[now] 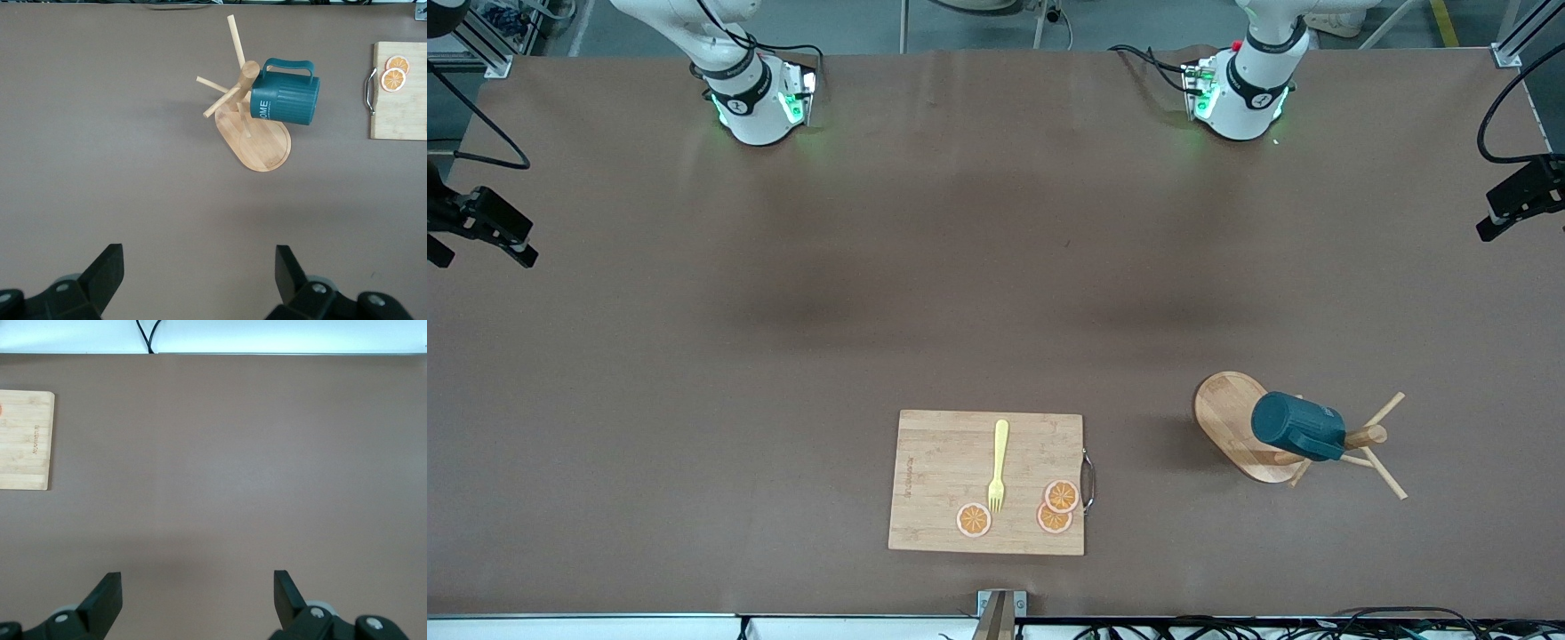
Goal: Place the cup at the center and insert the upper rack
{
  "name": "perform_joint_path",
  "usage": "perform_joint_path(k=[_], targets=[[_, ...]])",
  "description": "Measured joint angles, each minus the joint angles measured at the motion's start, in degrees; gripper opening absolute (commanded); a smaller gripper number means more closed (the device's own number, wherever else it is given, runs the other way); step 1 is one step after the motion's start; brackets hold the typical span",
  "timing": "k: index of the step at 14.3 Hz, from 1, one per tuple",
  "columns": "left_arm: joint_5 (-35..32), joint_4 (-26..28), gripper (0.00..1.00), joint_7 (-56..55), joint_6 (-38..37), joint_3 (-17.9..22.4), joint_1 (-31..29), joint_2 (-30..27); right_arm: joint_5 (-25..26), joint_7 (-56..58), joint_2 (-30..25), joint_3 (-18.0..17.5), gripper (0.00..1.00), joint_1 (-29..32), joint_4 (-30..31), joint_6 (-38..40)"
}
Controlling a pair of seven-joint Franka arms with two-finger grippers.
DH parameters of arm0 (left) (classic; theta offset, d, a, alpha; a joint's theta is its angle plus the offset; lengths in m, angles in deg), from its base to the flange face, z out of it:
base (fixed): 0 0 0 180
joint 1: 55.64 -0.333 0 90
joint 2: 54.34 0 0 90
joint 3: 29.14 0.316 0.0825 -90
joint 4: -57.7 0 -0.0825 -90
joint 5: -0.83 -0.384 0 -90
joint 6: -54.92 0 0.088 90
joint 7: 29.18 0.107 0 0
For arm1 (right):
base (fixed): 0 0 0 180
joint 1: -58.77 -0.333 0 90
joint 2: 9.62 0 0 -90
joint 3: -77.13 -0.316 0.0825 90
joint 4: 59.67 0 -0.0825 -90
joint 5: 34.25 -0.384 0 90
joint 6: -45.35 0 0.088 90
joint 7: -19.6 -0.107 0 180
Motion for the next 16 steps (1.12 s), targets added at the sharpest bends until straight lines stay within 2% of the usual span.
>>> perform_joint_path(k=[4,8,16], targets=[[0.00,-0.17,1.00,-0.42,0.00,-0.34,0.35,-0.20,0.00,0.00,0.00,0.00,1.00,0.00,0.00,-0.08],[0.00,-0.19,1.00,-4.67,0.00,-2.89,0.67,-0.22,0.00,0.00,0.00,0.00,1.00,0.00,0.00,-0.09],[0.00,0.02,1.00,-5.00,-0.09,-2.98,0.57,-0.17,0.00,0.00,0.00,0.00,1.00,0.00,0.00,-0.09]])
